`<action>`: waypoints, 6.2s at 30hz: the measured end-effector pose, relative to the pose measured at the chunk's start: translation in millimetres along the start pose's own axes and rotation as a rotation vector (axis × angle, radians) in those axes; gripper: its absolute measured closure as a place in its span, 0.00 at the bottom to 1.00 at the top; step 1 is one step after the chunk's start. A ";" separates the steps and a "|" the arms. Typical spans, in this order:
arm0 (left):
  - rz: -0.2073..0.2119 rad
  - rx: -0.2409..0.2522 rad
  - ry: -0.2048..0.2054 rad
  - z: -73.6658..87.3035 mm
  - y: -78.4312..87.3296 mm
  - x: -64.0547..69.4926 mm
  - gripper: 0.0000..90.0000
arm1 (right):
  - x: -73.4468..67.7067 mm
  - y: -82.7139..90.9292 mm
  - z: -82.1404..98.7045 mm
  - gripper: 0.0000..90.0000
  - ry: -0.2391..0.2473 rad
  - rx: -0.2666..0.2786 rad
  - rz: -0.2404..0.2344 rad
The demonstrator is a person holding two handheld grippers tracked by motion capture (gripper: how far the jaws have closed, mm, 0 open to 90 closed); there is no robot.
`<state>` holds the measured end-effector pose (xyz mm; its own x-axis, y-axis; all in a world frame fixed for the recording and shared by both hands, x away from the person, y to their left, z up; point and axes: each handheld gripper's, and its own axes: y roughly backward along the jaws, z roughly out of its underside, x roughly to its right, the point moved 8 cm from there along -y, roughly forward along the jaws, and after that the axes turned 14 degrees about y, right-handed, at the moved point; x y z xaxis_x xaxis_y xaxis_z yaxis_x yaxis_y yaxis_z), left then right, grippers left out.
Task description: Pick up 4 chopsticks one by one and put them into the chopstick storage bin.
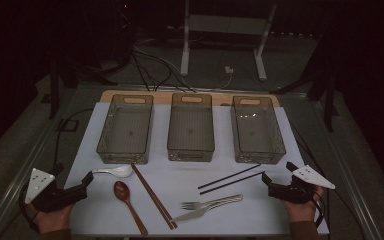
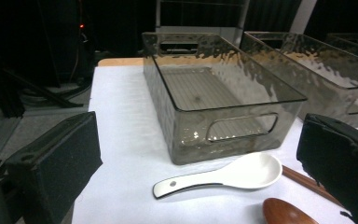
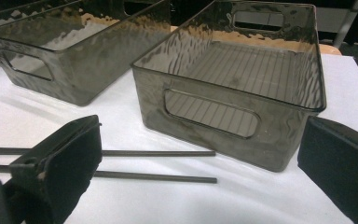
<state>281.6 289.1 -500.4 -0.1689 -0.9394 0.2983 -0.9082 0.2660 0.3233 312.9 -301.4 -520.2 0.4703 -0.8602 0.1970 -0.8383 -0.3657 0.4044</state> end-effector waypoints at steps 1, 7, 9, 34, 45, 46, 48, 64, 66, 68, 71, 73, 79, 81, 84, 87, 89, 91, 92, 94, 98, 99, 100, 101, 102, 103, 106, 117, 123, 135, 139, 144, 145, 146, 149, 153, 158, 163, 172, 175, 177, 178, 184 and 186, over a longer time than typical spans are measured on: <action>-0.002 -0.003 0.001 0.6 -0.2 -0.2 0.01 | 0.9 -0.2 1.0 0.00 -0.005 -0.005 0.004; -0.011 -0.010 0.000 1.4 0.5 0.7 0.01 | 1.6 -0.4 1.9 0.00 -0.019 -0.005 0.002; -0.013 -0.012 0.005 1.8 0.3 1.2 0.01 | 0.5 -0.7 1.5 0.00 -0.009 -0.005 0.002; -0.002 -0.022 0.002 2.3 -0.6 9.4 0.01 | -25.0 -6.5 -29.0 0.00 -0.016 0.006 -0.102; -0.007 -0.024 0.003 5.7 -1.3 6.7 0.01 | -45.9 -20.9 -44.1 0.00 -0.005 -0.010 -0.162; -0.007 -0.025 0.000 5.9 -1.2 6.6 0.01 | -48.4 -22.9 -45.3 0.00 -0.003 -0.014 -0.166; -0.008 -0.025 0.000 6.3 -1.4 6.7 0.01 | -53.2 -26.7 -46.9 0.00 0.002 -0.019 -0.185; -0.008 -0.036 -0.011 8.9 -3.4 8.7 0.01 | -65.1 -47.4 -39.9 0.00 0.085 -0.136 -0.310; -0.007 -0.036 -0.009 9.1 -3.7 8.6 0.01 | -66.3 -49.3 -37.7 0.00 0.087 -0.156 -0.326; -0.007 -0.036 -0.007 9.3 -3.8 8.2 0.01 | -68.9 -50.9 -35.4 0.05 0.101 -0.173 -0.349; -0.006 -0.036 -0.005 9.4 -4.0 7.9 0.01 | -73.8 -51.2 -34.3 0.22 0.139 -0.179 -0.349; -0.006 -0.036 -0.003 9.5 -4.0 7.8 0.01 | -83.4 -50.9 -33.3 0.41 0.144 -0.191 -0.406; -0.005 -0.038 -0.003 9.8 -4.2 7.8 0.01 | -99.7 -50.8 -26.3 0.83 0.197 -0.227 -0.522; -0.005 -0.040 -0.002 10.1 -4.3 7.5 0.01 | -105.7 -50.4 -23.4 0.96 0.240 -0.236 -0.543; -0.008 -0.040 -0.002 10.3 -4.2 6.8 0.01 | -112.3 -50.1 -20.3 1.00 0.269 -0.248 -0.572; -0.009 -0.038 0.000 10.0 -3.9 6.5 0.01 | -119.6 -50.2 -16.8 1.00 0.299 -0.259 -0.589; -0.010 -0.038 0.000 10.1 -3.9 6.3 0.01 | -124.7 -51.5 -13.5 1.00 0.318 -0.263 -0.600; -0.009 -0.038 -0.001 10.2 -4.0 6.6 0.01 | -129.9 -53.0 -10.2 1.00 0.343 -0.273 -0.609; -0.009 -0.038 -0.002 10.2 -4.1 6.8 0.01 | -134.8 -54.5 -7.5 1.00 0.368 -0.282 -0.618; -0.009 -0.040 -0.003 10.4 -4.3 7.0 0.01 | -137.2 -55.7 -6.3 1.00 0.382 -0.286 -0.618; -0.009 -0.039 -0.002 10.4 -4.3 6.6 0.01 | -145.7 -61.1 -2.6 1.00 0.416 -0.298 -0.636; -0.010 -0.039 0.000 10.4 -4.2 6.4 0.01 | -147.3 -62.2 -1.4 1.00 0.422 -0.304 -0.637; -0.011 -0.040 -0.002 10.5 -4.1 6.1 0.01 | -148.1 -63.3 0.1 1.00 0.433 -0.313 -0.638; -0.011 -0.041 -0.003 10.6 -4.2 5.8 0.01 | -148.7 -64.5 1.1 1.00 0.441 -0.314 -0.639; -0.011 -0.041 -0.002 10.7 -4.3 5.9 0.01 | -149.4 -65.9 2.2 1.00 0.448 -0.321 -0.638; -0.010 -0.042 -0.003 10.9 -4.4 6.0 0.01 | -149.7 -67.1 1.8 1.00 0.447 -0.315 -0.639; -0.010 -0.043 -0.006 11.0 -4.7 6.5 0.01 | -149.6 -70.8 0.4 1.00 0.445 -0.317 -0.636; -0.009 -0.044 -0.006 11.3 -5.1 6.3 0.01 | -153.4 -94.1 -10.2 1.00 0.442 -0.314 -0.589; -0.010 -0.046 -0.006 11.6 -5.3 5.8 0.01 | -151.3 -111.9 -16.5 1.00 0.395 -0.301 -0.534; -0.010 -0.049 -0.007 12.2 -5.9 5.5 0.01 | -146.5 -129.0 -21.8 1.00 0.333 -0.289 -0.464; -0.011 -0.048 -0.003 12.2 -5.6 4.3 0.01 | -132.6 -122.0 -29.6 1.00 0.311 -0.252 -0.414; -0.009 -0.048 -0.005 11.8 -5.4 5.1 0.01 | -106.9 -119.8 -32.2 1.00 0.311 -0.264 -0.316; -0.009 -0.047 -0.004 11.8 -5.5 5.2 0.01 | -102.7 -120.2 -31.6 1.00 0.300 -0.267 -0.304; -0.009 -0.048 -0.005 11.9 -5.5 5.2 0.01 | -97.4 -121.4 -29.7 1.00 0.302 -0.277 -0.282; -0.009 -0.049 -0.005 12.2 -5.5 4.8 0.01 | -88.7 -123.6 -24.3 1.00 0.302 -0.302 -0.248; -0.008 -0.049 -0.002 12.1 -5.2 4.5 0.01 | -78.6 -126.4 -15.8 1.00 0.312 -0.342 -0.202; -0.007 -0.050 -0.003 12.4 -5.4 4.7 0.01 | -70.0 -127.0 -5.2 1.00 0.309 -0.395 -0.173; -0.006 -0.052 -0.003 12.9 -6.0 5.0 0.01 | -68.8 -120.6 -2.7 1.00 0.313 -0.404 -0.181; -0.007 -0.054 -0.004 13.2 -6.2 5.6 0.01 | -62.6 -104.7 5.0 1.00 0.349 -0.428 -0.167; -0.007 -0.054 -0.003 13.2 -6.2 5.5 0.01 | -56.3 -100.4 7.9 1.00 0.361 -0.440 -0.152; -0.006 -0.054 -0.003 13.2 -6.2 5.4 0.01 | -51.1 -96.6 10.9 1.00 0.363 -0.444 -0.143; -0.007 -0.055 -0.004 13.3 -6.2 5.4 0.01 | -48.5 -94.4 12.2 1.00 0.359 -0.447 -0.141; -0.007 -0.059 -0.008 13.8 -6.6 6.1 0.01 | -34.0 -83.7 20.0 1.00 0.335 -0.456 -0.131; -0.007 -0.059 -0.008 13.8 -6.7 6.3 0.01 | -29.1 -80.7 22.2 1.00 0.331 -0.461 -0.127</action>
<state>281.3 278.4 -513.1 -0.1664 -0.9429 0.2887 -0.8853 0.2718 0.3773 360.8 -254.7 -578.4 0.6828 -0.6355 0.3604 -0.5980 -0.2028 0.7754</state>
